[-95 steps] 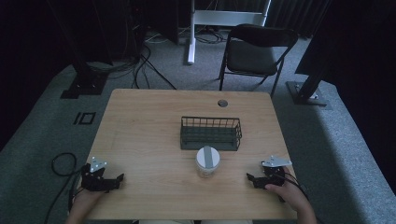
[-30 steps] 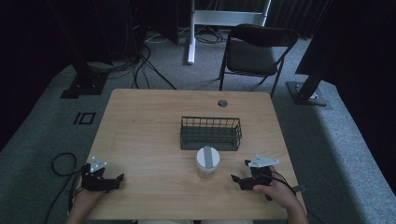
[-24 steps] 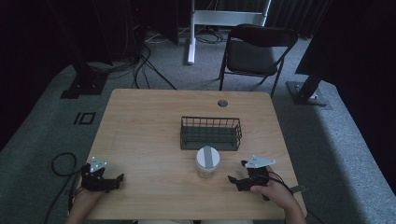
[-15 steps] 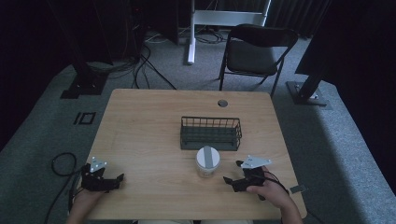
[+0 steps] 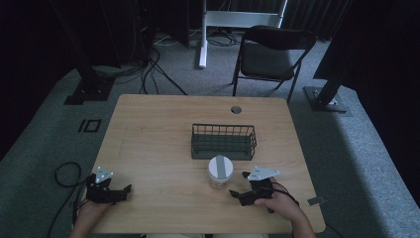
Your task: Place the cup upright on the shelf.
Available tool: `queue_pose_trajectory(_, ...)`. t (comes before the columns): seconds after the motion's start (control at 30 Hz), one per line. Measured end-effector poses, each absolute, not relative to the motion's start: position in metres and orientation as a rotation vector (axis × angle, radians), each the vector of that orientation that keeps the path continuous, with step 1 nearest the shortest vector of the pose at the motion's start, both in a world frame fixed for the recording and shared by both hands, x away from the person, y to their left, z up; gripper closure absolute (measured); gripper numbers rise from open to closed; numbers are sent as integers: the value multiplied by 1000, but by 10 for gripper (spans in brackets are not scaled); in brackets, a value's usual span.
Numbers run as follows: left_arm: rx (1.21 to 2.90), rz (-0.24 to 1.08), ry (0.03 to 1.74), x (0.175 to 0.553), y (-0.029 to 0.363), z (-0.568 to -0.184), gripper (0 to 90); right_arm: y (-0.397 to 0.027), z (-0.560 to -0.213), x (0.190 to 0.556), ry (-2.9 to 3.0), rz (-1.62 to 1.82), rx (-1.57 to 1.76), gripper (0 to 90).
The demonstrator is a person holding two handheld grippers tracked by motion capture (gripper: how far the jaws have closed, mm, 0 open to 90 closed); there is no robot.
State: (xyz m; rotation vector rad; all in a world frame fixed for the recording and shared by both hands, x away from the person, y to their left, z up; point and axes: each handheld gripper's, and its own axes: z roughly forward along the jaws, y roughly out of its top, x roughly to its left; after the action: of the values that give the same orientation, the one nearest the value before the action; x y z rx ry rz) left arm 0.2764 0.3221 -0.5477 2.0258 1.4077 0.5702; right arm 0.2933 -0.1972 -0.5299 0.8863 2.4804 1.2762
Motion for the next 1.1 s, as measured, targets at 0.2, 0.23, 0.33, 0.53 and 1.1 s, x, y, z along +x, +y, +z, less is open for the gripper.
queue_pose_trajectory(0.2,2026,572,1406,276,322,-548,5,-188,-531,295,2465,1300,890,115)
queue_pose_trajectory(0.23,2026,572,1407,276,322,-548,5,-187,-531,295,2461,1307,888,115)
queue_pose_trajectory(0.33,2026,571,1407,276,322,-548,5,-184,-531,295,2453,1313,894,115)
queue_pose_trajectory(0.53,2026,572,1407,276,322,-548,5,-178,-530,296,2435,1350,901,115)
queue_pose_trajectory(1.1,2026,571,1407,276,322,-548,5,-160,-534,299,2350,1455,932,115)
